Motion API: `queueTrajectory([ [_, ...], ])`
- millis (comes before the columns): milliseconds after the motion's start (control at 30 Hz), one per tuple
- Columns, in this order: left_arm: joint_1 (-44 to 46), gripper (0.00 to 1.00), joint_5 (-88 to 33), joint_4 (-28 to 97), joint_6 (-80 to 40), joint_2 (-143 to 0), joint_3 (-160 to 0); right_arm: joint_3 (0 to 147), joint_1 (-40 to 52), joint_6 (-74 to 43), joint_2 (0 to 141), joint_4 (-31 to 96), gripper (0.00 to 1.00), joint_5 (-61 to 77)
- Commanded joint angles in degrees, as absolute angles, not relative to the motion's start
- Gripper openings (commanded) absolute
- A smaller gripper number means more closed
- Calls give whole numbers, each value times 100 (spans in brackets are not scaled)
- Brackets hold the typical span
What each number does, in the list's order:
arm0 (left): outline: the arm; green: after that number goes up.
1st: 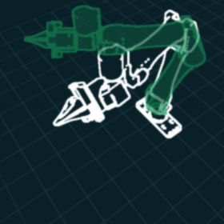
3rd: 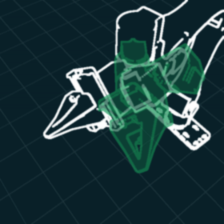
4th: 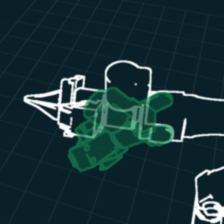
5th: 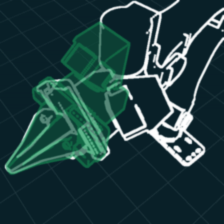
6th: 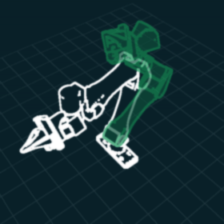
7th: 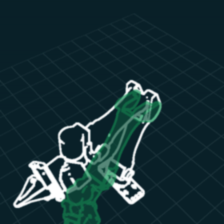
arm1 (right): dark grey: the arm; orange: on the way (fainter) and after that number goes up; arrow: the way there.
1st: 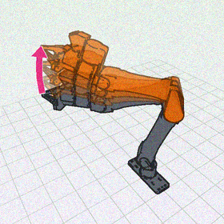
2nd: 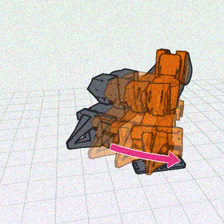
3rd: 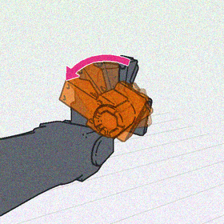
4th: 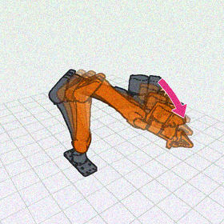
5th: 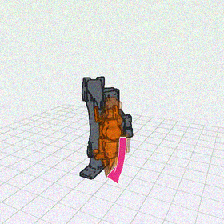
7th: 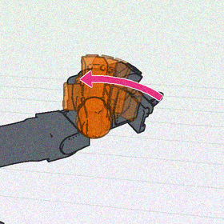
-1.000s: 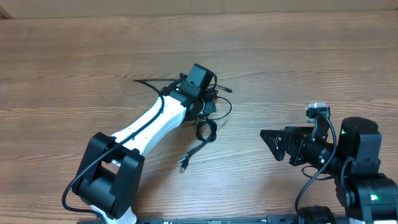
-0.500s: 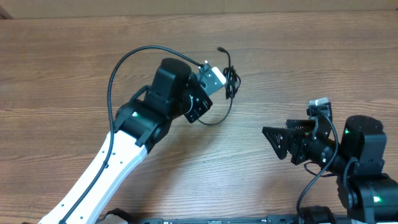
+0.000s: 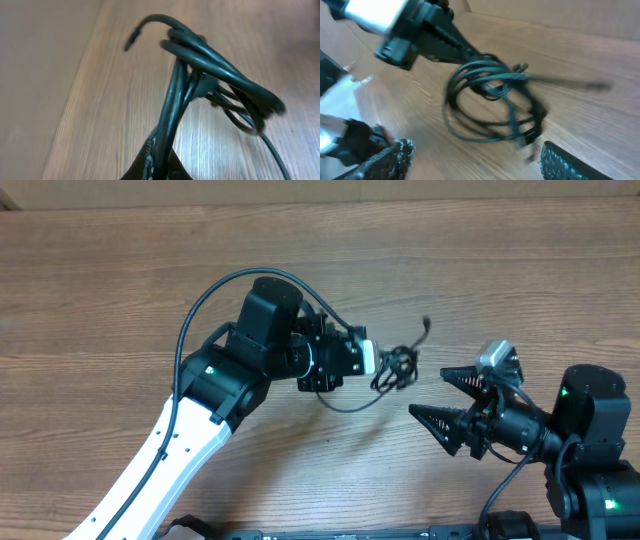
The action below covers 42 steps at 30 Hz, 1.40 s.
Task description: Untangle cables
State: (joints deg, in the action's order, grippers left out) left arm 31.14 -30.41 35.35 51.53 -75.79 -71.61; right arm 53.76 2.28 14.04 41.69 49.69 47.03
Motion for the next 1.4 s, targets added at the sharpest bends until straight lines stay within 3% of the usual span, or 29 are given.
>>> queueTrajectory([
  [0,3129,4,-3583,3570,5728,-7325,-7192,5664,252,1850,4141,4995,80,3929],
  [267,3103,4,-4095,3601,6130,-7000,-7192,5909,257,3100,4141,5037,87,3507],
  [433,3103,4,-4630,3586,6329,-6949,-7192,5924,257,4230,4136,5210,100,4294],
  [533,3105,4,-5240,3339,6324,-6954,-7192,5924,257,4698,4139,5494,98,5170],
  [700,3114,4,-5708,3048,6316,-6963,-7192,5924,257,4698,4139,5614,78,5763],
  [733,3116,4,-5710,3000,6243,-6963,-7192,5924,257,4698,4139,5612,68,5881],
  [833,3116,4,-5699,2965,6016,-6965,-7192,5924,257,4674,4139,5610,25,6147],
  [900,3114,4,-5664,2965,5885,-6967,-7192,5924,257,4654,4139,5618,8,6182],
  [933,3114,4,-5629,2965,5822,-6967,-7192,5924,257,4654,4139,5631,4,6182],
  [1000,3114,6,-5419,2965,5653,-6967,-7192,5924,257,4652,4139,5658,4,6180],
  [1067,3114,14,-5131,2965,5411,-6967,-7192,5924,257,4628,4139,5682,4,6173],
  [1100,3114,29,-4950,2965,5151,-6967,-7192,5924,257,4578,4139,5675,4,6156],
  [1133,3114,37,-4823,2965,4930,-6967,-7192,5924,257,4508,4139,5673,4,6136],
  [1200,3114,88,-4416,2971,4082,-6967,-7192,5924,250,4261,4139,5669,4,5830],
  [1233,3114,99,-4296,2971,3771,-6967,-7192,5924,250,4110,4139,5655,4,5655],
  [1367,3114,100,-4359,2974,2862,-6956,-7192,5924,250,3144,4139,5400,4,4831],
])
